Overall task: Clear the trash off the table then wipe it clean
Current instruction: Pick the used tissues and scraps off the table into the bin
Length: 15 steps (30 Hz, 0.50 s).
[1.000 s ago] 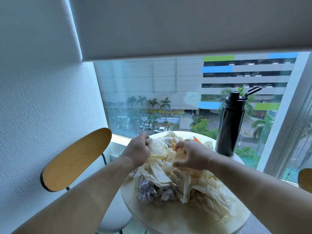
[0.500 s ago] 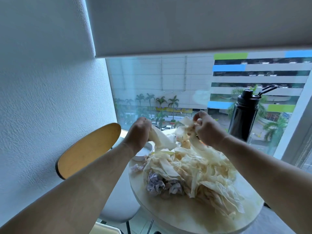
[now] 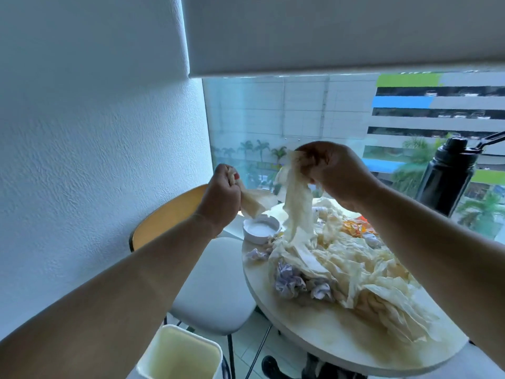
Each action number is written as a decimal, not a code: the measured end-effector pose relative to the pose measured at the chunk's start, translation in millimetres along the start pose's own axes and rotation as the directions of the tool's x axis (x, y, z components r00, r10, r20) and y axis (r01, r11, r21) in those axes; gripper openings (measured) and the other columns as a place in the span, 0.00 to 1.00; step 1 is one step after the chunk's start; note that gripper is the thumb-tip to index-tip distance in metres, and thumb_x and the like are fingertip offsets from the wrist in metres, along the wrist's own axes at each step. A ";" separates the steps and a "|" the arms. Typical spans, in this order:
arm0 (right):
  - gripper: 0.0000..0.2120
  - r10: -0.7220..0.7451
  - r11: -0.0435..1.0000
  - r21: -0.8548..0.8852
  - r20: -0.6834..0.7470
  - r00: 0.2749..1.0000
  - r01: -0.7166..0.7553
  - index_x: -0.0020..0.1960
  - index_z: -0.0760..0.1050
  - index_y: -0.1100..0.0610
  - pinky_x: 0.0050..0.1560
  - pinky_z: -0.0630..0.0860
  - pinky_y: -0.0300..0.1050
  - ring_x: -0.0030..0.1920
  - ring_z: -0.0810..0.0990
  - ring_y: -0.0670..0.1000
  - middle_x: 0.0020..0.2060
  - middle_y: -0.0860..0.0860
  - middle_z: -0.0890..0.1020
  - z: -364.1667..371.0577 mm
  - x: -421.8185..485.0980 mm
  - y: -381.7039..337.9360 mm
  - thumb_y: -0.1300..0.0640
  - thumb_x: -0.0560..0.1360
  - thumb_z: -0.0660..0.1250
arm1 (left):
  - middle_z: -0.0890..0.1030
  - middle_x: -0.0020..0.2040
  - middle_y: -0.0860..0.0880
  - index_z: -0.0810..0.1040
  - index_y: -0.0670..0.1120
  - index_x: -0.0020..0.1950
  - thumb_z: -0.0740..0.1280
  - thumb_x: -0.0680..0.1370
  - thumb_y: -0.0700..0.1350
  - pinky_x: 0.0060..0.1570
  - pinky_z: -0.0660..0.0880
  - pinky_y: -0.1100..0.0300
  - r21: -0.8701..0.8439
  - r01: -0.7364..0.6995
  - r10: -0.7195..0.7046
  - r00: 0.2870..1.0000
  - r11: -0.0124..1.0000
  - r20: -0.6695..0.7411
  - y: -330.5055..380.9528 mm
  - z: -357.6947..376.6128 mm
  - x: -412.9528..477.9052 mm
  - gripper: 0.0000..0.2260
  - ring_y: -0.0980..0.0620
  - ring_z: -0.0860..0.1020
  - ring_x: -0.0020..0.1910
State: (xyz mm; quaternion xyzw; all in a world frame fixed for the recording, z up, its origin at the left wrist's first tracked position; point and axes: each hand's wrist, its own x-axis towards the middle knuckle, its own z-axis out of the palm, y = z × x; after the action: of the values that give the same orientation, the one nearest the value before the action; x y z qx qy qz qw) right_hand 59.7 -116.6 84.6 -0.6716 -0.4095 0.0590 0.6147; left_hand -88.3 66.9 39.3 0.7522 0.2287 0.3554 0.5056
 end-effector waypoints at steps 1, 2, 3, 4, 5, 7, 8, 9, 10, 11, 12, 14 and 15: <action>0.19 0.006 1.000 -0.007 -0.006 1.000 -0.006 0.47 0.83 0.49 0.43 0.78 0.44 0.39 0.77 0.49 0.41 0.52 0.83 11.9 1.8 -1.4 0.73 0.77 0.65 | 0.74 0.45 0.38 0.70 0.49 0.47 0.57 0.71 0.39 0.46 0.77 0.42 -0.013 0.012 -0.012 1.000 1.000 -0.006 -2.7 -9.6 0.3 0.08 0.42 0.74 0.43; 0.18 0.023 1.000 -0.006 -0.006 1.000 -0.023 0.45 0.83 0.49 0.41 0.78 0.43 0.39 0.77 0.49 0.40 0.52 0.82 28.6 3.6 -0.1 0.71 0.78 0.66 | 0.73 0.46 0.40 0.70 0.51 0.47 0.59 0.73 0.39 0.46 0.75 0.43 -0.020 0.031 -0.032 0.999 0.999 -0.016 -7.2 -22.5 -1.3 0.07 0.42 0.74 0.44; 0.17 0.042 0.999 0.001 -0.013 0.999 -0.042 0.43 0.83 0.50 0.38 0.77 0.42 0.38 0.76 0.49 0.39 0.51 0.81 38.4 5.1 1.9 0.70 0.79 0.66 | 0.73 0.48 0.41 0.69 0.53 0.47 0.60 0.76 0.40 0.49 0.76 0.43 -0.026 0.050 -0.050 0.999 0.998 -0.021 -7.9 -28.8 -3.5 0.07 0.40 0.75 0.47; 0.18 0.072 0.997 0.012 -0.009 0.997 -0.072 0.41 0.83 0.50 0.38 0.77 0.43 0.37 0.77 0.49 0.36 0.50 0.81 51.5 5.6 4.8 0.71 0.79 0.65 | 0.75 0.49 0.42 0.68 0.56 0.47 0.60 0.77 0.43 0.52 0.78 0.41 -0.028 0.077 -0.077 0.997 0.997 -0.017 -11.7 -38.7 -7.0 0.08 0.39 0.77 0.50; 0.20 0.110 0.994 0.026 -0.001 0.994 -0.109 0.39 0.84 0.50 0.38 0.78 0.45 0.37 0.77 0.51 0.34 0.49 0.81 66.7 4.9 7.9 0.72 0.78 0.64 | 0.76 0.49 0.44 0.67 0.58 0.46 0.59 0.78 0.45 0.54 0.79 0.41 -0.024 0.098 -0.098 0.995 0.995 -0.017 -18.2 -50.5 -8.9 0.07 0.39 0.78 0.50; 0.21 0.147 0.989 0.013 0.021 0.989 -0.147 0.38 0.86 0.47 0.41 0.80 0.55 0.38 0.80 0.55 0.33 0.50 0.83 98.6 -0.3 12.2 0.71 0.73 0.63 | 0.74 0.44 0.47 0.64 0.55 0.45 0.60 0.77 0.42 0.45 0.78 0.51 0.034 0.097 -0.097 0.995 0.995 -0.002 -31.6 -75.1 -15.1 0.09 0.42 0.76 0.45; 0.21 0.157 0.988 -0.011 0.028 0.987 -0.157 0.38 0.86 0.46 0.42 0.81 0.60 0.39 0.81 0.57 0.34 0.51 0.85 115.9 -4.6 13.1 0.69 0.70 0.62 | 0.72 0.45 0.44 0.61 0.54 0.46 0.61 0.74 0.38 0.38 0.75 0.53 0.065 0.094 -0.096 0.995 0.993 0.021 -42.2 -87.8 -16.3 0.12 0.43 0.73 0.43; 0.21 0.162 0.987 -0.024 0.031 0.986 -0.161 0.39 0.86 0.45 0.43 0.82 0.62 0.40 0.82 0.57 0.36 0.51 0.86 133.6 -9.0 13.7 0.67 0.69 0.61 | 0.70 0.47 0.43 0.59 0.52 0.48 0.60 0.72 0.34 0.35 0.71 0.53 0.060 0.087 -0.090 0.995 0.994 0.045 -53.2 -99.8 -16.7 0.15 0.43 0.71 0.43; 0.20 0.171 0.985 -0.023 0.038 0.985 -0.170 0.39 0.86 0.46 0.43 0.82 0.61 0.39 0.82 0.57 0.36 0.51 0.86 150.3 -12.9 14.8 0.66 0.68 0.61 | 0.69 0.50 0.42 0.58 0.50 0.50 0.58 0.71 0.31 0.35 0.70 0.54 0.071 0.078 -0.082 0.995 0.994 0.055 -65.8 -110.9 -17.3 0.17 0.43 0.70 0.44; 0.18 0.192 0.981 -0.009 0.053 0.980 -0.192 0.39 0.86 0.47 0.43 0.81 0.58 0.39 0.82 0.56 0.36 0.51 0.86 167.4 -17.3 15.3 0.64 0.67 0.61 | 0.68 0.51 0.42 0.57 0.48 0.53 0.56 0.74 0.29 0.36 0.71 0.58 0.092 0.078 -0.084 0.995 0.993 0.061 -79.9 -122.8 -17.7 0.17 0.44 0.69 0.45; 0.16 0.227 0.974 0.010 0.078 0.971 -0.228 0.40 0.86 0.48 0.41 0.78 0.54 0.38 0.81 0.55 0.36 0.51 0.86 183.8 -21.5 15.3 0.62 0.64 0.62 | 0.68 0.49 0.43 0.58 0.45 0.56 0.54 0.76 0.27 0.35 0.71 0.64 0.136 0.105 -0.115 0.991 0.985 0.068 -88.8 -134.6 -21.5 0.16 0.46 0.69 0.45; 0.19 0.302 0.952 0.015 0.149 0.942 -0.307 0.45 0.86 0.51 0.37 0.73 0.48 0.37 0.80 0.55 0.37 0.53 0.85 214.3 -29.2 21.8 0.60 0.61 0.61 | 0.69 0.47 0.46 0.64 0.42 0.58 0.55 0.77 0.28 0.31 0.69 0.71 0.203 0.161 -0.184 0.977 0.966 0.105 -111.6 -157.3 -28.7 0.14 0.51 0.69 0.42; 0.20 0.317 0.947 -0.009 0.181 0.931 -0.321 0.48 0.84 0.51 0.35 0.72 0.45 0.37 0.79 0.54 0.38 0.53 0.84 228.3 -33.5 27.7 0.59 0.62 0.61 | 0.72 0.48 0.45 0.67 0.42 0.59 0.57 0.76 0.31 0.34 0.72 0.69 0.222 0.182 -0.215 0.967 0.958 0.137 -124.3 -166.5 -32.2 0.14 0.51 0.70 0.43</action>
State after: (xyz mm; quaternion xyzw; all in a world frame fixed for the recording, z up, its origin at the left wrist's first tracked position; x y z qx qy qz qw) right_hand -82.1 42.6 -7.9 -0.7147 -0.3482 0.2226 0.5643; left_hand -234.7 191.6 -45.9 0.7999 0.2977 0.2155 0.4744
